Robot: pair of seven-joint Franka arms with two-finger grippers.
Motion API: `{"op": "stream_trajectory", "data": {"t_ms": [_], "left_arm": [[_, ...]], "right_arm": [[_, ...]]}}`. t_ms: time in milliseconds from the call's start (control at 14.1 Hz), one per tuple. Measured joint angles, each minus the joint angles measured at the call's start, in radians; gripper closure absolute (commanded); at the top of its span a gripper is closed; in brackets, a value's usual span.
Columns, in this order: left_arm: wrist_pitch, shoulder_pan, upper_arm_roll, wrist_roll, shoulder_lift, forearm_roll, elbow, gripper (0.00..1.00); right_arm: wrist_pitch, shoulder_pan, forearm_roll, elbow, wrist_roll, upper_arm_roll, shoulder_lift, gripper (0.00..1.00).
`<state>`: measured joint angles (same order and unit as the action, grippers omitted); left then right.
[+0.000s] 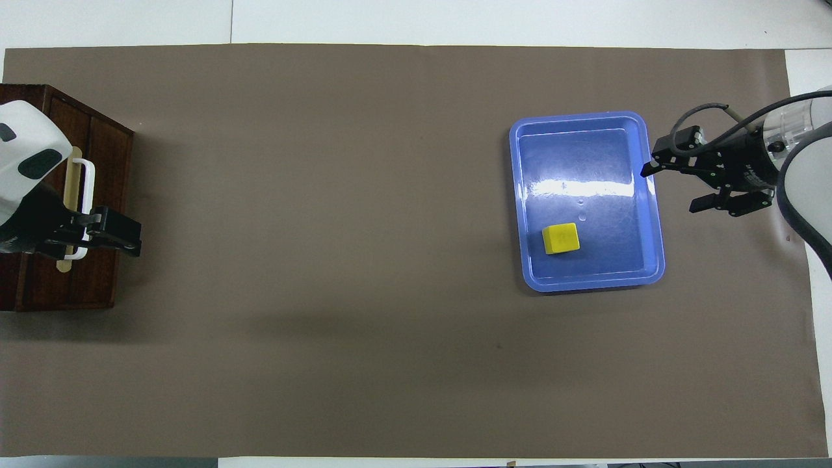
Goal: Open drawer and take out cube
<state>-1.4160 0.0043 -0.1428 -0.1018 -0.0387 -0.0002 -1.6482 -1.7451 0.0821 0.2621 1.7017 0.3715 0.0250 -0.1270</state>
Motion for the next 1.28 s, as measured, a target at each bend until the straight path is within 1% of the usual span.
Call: {"op": "stream_trajectory", "data": {"t_ms": [142, 356, 498, 640, 854, 1281], "left_arm": [[0.0, 0.0, -0.001, 0.0, 0.0, 0.0, 0.0, 0.0], [0.0, 0.002, 0.0, 0.0, 0.0, 0.0, 0.0, 0.0], [0.0, 0.002, 0.0, 0.0, 0.0, 0.0, -0.001, 0.0], [0.0, 0.002, 0.0, 0.0, 0.0, 0.0, -0.001, 0.0], [0.0, 0.002, 0.0, 0.0, 0.0, 0.0, -0.001, 0.0], [0.0, 0.002, 0.0, 0.0, 0.0, 0.0, -0.001, 0.0]], "right_arm": [[0.014, 0.0, -0.06, -0.015, -0.137, 0.0, 0.016, 0.0], [0.076, -0.001, -0.188, -0.028, -0.287, 0.001, 0.083, 0.0], [0.146, -0.017, -0.249, -0.035, -0.337, 0.005, 0.134, 0.0], [0.217, -0.034, -0.283, -0.062, -0.35, 0.01, 0.162, 0.0], [0.212, -0.025, -0.299, -0.076, -0.418, 0.011, 0.16, 0.0], [0.198, -0.018, -0.297, -0.074, -0.432, 0.013, 0.139, 0.0]]}}
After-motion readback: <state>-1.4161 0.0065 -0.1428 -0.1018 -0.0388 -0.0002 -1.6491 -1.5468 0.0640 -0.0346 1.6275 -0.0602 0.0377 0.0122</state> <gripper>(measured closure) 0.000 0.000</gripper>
